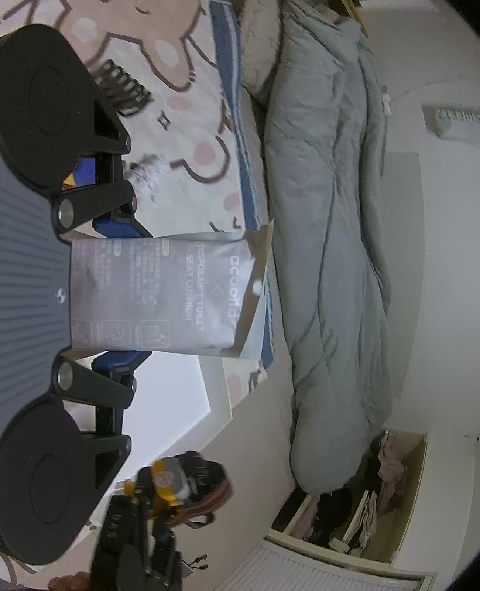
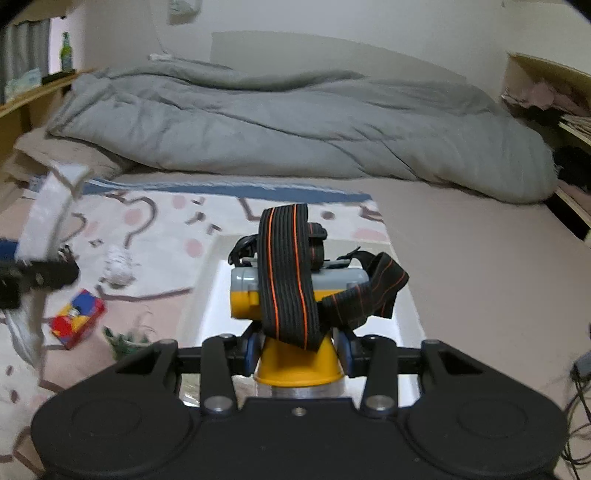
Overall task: Organize objects
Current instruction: 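Carry the headlamp with the right tool while the left tool carries the grey packet over the box, then open the right tool to drop the headlamp while the left tool releases the packet in the box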
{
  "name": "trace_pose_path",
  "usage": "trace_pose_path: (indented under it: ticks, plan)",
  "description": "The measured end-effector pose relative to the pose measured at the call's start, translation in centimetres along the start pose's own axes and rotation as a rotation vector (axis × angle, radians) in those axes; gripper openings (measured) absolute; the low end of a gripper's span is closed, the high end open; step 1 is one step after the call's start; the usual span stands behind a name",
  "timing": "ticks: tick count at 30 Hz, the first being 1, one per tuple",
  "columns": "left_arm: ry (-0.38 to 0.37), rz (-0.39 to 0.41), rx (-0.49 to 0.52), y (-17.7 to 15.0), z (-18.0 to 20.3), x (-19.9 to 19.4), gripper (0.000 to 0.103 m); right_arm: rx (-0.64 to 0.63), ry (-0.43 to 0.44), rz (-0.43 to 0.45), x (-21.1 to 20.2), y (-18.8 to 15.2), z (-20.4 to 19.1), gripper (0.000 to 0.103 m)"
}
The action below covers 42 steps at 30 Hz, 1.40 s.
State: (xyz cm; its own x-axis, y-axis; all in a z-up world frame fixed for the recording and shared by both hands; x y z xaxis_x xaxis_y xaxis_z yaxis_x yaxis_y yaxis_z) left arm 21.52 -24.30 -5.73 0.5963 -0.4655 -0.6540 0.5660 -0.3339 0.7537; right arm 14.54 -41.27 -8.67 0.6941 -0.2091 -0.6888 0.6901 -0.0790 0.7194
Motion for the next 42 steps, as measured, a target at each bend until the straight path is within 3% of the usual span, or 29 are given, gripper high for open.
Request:
trace_pose_path:
  ticks: [11, 24, 29, 35, 38, 42]
  plan:
    - [-0.122, -0.014, -0.089, 2.3, 4.6, 5.2, 0.059, -0.002, -0.077, -0.133, 3.3, -3.9, 4.6, 0.042]
    - [-0.211, -0.118, -0.249, -0.3, 5.7, 14.2, 0.059, -0.050, -0.119, -0.244, 6.6, -7.2, 6.9, 0.042]
    - [-0.218, -0.154, -0.286, -1.4, 5.9, 16.5, 0.059, -0.080, -0.137, -0.261, 7.5, -7.6, 6.7, 0.042]
    - [-0.158, -0.165, -0.289, -2.0, 4.8, 18.1, 0.059, -0.114, -0.110, -0.310, 8.1, -8.6, 5.7, 0.042]
    - [-0.142, -0.181, -0.292, -2.1, 4.4, 18.5, 0.085, -0.095, -0.057, -0.330, 8.0, -8.9, 5.0, 0.042]
    - [-0.144, -0.202, -0.271, -2.3, 4.7, 18.3, 0.088, -0.103, -0.054, -0.345, 7.7, -9.1, 4.4, 0.045]
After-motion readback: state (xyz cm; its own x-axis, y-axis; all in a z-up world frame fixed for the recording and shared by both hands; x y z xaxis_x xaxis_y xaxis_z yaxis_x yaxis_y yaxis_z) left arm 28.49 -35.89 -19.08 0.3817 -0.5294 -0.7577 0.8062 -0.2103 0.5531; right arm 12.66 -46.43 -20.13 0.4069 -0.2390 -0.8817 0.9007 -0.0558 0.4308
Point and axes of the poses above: each gripper's, at about its wrist camera, not at the fingertips, and x roughly the way its jaws point, z to its right, y to its top, the point moved 10 cm from there along x, roughly the way its jaws point, and after that the axes turned 1 degree about -z, right-handed, at the moved point
